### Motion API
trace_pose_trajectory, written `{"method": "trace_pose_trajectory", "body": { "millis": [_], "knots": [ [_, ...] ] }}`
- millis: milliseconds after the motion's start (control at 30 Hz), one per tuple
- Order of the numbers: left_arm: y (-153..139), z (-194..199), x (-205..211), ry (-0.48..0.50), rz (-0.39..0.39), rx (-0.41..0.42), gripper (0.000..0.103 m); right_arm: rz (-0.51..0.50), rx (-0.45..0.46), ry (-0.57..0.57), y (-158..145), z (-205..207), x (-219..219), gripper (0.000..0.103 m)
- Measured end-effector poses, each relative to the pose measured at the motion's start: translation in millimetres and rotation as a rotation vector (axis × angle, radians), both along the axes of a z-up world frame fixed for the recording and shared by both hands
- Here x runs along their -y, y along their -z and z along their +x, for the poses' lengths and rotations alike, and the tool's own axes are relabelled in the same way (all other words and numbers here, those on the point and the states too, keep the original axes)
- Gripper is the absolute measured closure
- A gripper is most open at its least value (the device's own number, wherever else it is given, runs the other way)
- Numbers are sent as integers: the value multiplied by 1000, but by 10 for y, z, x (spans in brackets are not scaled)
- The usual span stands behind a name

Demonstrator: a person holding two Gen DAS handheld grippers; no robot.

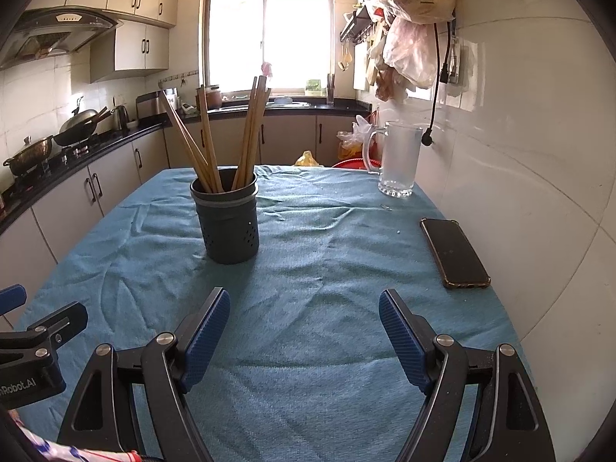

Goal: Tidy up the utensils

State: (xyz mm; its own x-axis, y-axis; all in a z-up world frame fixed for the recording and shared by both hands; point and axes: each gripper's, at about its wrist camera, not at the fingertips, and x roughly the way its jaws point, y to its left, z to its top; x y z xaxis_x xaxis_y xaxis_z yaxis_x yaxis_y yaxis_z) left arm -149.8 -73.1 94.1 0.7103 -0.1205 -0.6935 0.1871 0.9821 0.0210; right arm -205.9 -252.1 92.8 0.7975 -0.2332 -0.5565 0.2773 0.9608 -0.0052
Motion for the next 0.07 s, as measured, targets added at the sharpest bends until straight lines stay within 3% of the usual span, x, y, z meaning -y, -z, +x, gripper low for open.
{"method": "trace_pose_trajectory", "body": {
  "millis": [67],
  "knots": [
    [11,10,2,1,0,-3,0,-1,-5,0,12,15,3,19]
  ]
}}
